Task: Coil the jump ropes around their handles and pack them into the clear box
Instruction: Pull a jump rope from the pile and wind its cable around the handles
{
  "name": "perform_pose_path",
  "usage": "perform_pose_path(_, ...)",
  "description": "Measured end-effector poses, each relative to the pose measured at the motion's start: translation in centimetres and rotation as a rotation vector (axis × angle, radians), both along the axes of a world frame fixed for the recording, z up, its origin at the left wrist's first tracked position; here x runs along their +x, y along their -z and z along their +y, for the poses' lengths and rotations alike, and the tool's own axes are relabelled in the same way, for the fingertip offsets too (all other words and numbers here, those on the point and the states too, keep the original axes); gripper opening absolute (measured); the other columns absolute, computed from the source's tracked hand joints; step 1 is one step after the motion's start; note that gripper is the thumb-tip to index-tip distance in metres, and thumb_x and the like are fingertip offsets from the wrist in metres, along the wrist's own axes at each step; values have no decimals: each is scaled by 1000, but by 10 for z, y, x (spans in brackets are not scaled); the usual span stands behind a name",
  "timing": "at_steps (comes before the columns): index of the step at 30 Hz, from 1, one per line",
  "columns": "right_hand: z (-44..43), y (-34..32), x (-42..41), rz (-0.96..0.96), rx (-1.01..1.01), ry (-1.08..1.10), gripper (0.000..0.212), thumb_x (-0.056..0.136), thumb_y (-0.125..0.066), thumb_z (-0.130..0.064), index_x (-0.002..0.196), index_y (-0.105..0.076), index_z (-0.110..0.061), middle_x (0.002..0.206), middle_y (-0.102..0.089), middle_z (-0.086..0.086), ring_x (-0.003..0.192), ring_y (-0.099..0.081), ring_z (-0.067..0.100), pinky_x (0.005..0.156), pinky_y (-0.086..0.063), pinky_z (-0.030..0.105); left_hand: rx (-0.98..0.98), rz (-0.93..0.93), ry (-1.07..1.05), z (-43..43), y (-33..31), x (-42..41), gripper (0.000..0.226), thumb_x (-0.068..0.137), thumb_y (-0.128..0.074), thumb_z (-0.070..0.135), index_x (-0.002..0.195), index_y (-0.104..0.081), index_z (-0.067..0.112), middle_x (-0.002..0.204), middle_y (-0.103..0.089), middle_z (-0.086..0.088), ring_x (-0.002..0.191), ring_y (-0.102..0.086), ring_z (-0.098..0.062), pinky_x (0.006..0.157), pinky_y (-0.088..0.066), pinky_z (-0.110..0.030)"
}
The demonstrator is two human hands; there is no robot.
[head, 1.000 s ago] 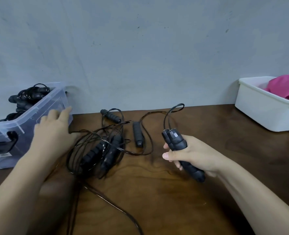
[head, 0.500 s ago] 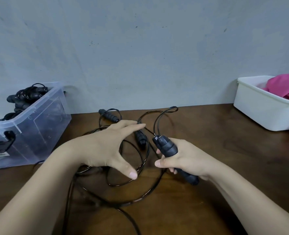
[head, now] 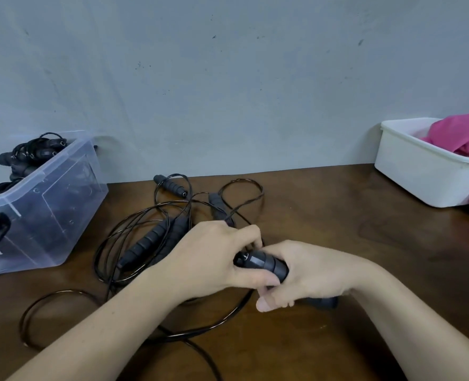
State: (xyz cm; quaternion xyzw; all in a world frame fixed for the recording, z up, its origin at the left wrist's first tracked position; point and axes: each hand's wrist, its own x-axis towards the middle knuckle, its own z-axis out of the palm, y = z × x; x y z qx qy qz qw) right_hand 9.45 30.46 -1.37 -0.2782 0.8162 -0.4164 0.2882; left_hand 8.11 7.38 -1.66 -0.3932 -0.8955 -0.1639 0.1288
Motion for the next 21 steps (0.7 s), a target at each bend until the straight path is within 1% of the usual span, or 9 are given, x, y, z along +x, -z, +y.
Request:
perform_pose_path(2,-3,3,0,-24,-27,7,32,92,-86,-27,99,-65,-5,96,-76,14,84,-70,26,87,-61,53,100,-60,3,-3,3,4,45,85,-60,78,94,-61,34,68,-60,11,67,-59,-13,58,-44,-29)
perform_pose_path(5,-4,4,1,-10,-65,66,29,93,-86,-25,104,-65,-9,94,-73,8,87,-69,22,92,-60,53,196,-96,-12,-7,2,5,35,86,-68,65,85,-60,31,67,-59,9,64,-58,-15,54,-44,-32)
perform_pose_path(8,-3,2,1,8,-60,117,36,98,-79,-42,118,-66,-16,104,-75,7,92,-71,19,96,-60,51,296,-66,-63,-18,5,1,37,91,-67,59,76,-56,27,63,-57,6,60,-57,-17,53,-45,-39)
perform_pose_path(9,-3,1,1,17,-74,136,40,101,-72,-49,122,-65,-16,108,-76,6,93,-71,20,94,-61,50,347,-69,-92,-24,6,-1,38,92,-66,59,75,-55,27,62,-56,6,58,-57,-17,52,-45,-40)
perform_pose_path(11,-6,-1,3,16,-140,183,45,107,-56,-58,121,-66,-16,108,-76,7,88,-68,21,83,-59,47,438,-97,-141,-34,8,-5,34,96,-62,60,76,-55,33,63,-58,5,58,-57,-17,52,-45,-39)
perform_pose_path(13,-10,-4,5,63,-182,227,46,111,-48,-54,109,-70,-14,95,-76,1,76,-62,17,69,-51,45,470,-88,-147,-42,12,-5,35,103,-50,60,78,-52,35,62,-53,4,58,-54,-16,53,-41,-35)
perform_pose_path(15,-11,-5,7,128,-205,240,46,112,-46,-47,99,-72,-11,79,-72,-7,66,-56,11,65,-44,41,514,-99,-128,-50,14,-5,44,110,-36,53,77,-51,27,64,-49,3,60,-51,-15,55,-38,-31)
perform_pose_path(18,-11,-5,7,75,-280,207,49,112,-51,-46,99,-72,-4,74,-67,-8,66,-52,15,62,-41,35,627,-113,-184,-58,16,-8,50,113,-29,43,77,-59,24,65,-54,2,62,-54,-16,58,-41,-32)
perform_pose_path(21,-19,-4,10,17,-334,158,50,107,-57,-50,101,-71,-2,74,-61,2,68,-48,23,62,-39,33,859,-325,-170,-51,14,-6,59,117,-30,37,73,-64,19,67,-61,0,65,-59,-15,64,-47,-31)
